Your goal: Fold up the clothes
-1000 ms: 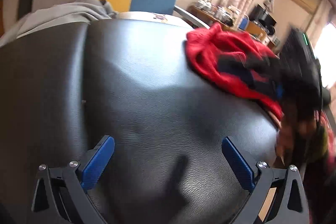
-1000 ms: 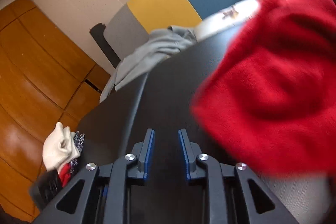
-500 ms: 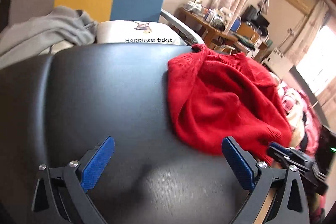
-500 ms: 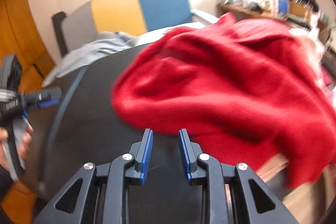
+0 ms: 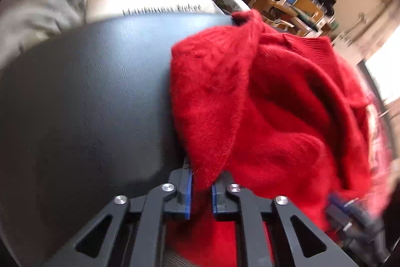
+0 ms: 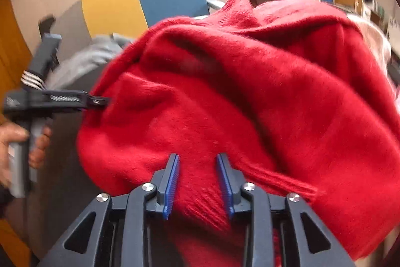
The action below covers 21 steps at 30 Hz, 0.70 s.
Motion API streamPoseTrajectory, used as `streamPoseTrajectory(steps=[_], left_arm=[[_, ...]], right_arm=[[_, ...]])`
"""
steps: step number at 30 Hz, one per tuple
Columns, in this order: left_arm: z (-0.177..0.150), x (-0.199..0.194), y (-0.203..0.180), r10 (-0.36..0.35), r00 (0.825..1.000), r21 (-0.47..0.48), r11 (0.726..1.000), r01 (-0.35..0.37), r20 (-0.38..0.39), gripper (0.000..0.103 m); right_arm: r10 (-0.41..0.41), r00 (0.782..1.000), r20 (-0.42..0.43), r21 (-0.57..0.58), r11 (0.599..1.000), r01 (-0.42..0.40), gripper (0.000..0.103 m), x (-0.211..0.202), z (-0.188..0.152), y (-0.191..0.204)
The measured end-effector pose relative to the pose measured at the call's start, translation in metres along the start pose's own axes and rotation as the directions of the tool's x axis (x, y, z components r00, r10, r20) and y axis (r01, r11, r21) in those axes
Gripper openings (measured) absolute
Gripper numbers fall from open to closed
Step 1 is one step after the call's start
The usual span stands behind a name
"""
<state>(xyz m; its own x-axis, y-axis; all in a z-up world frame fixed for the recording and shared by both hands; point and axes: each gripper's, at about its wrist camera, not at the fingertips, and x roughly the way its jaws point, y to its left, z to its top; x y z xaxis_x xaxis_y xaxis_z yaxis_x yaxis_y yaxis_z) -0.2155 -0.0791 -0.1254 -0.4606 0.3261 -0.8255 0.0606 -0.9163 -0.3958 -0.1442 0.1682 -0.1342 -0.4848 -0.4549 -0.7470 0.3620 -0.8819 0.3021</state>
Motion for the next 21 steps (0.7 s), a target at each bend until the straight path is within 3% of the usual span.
streamPoseTrajectory(steps=[2,6,10,14,18,21], left_arm=[[-0.01,-0.021,0.015,-0.045,0.998,-0.046,0.998,0.047,0.037,0.011],[-0.03,-0.083,0.054,-0.103,0.986,-0.127,0.985,0.12,0.13,0.01],[-0.055,-0.141,0.082,-0.079,0.98,-0.136,0.985,0.105,0.184,0.01],[-0.085,-0.177,0.121,-0.019,0.982,-0.178,0.983,0.053,0.189,0.01],[-0.127,-0.195,0.175,0.044,0.987,-0.293,0.956,0.004,0.156,0.01],[-0.154,-0.202,0.206,0.084,0.987,-0.356,0.934,-0.031,0.134,0.01]], right_arm=[[0.113,0.993,-0.026,0.033,0.993,-0.112,0.035,-0.001,-0.01,0.01],[0.234,0.967,-0.099,0.009,0.972,-0.235,0.035,0.005,-0.043,0.052],[0.423,0.892,-0.161,0.037,0.905,-0.423,0.034,0.014,-0.072,0.103],[0.489,0.827,-0.277,-0.042,0.854,-0.519,0.032,0.024,-0.095,0.177],[0.555,0.743,-0.373,-0.045,0.789,-0.612,0.032,0.025,-0.124,0.231],[0.532,0.745,-0.403,-0.099,0.784,-0.613,0.032,0.014,-0.138,0.244]])
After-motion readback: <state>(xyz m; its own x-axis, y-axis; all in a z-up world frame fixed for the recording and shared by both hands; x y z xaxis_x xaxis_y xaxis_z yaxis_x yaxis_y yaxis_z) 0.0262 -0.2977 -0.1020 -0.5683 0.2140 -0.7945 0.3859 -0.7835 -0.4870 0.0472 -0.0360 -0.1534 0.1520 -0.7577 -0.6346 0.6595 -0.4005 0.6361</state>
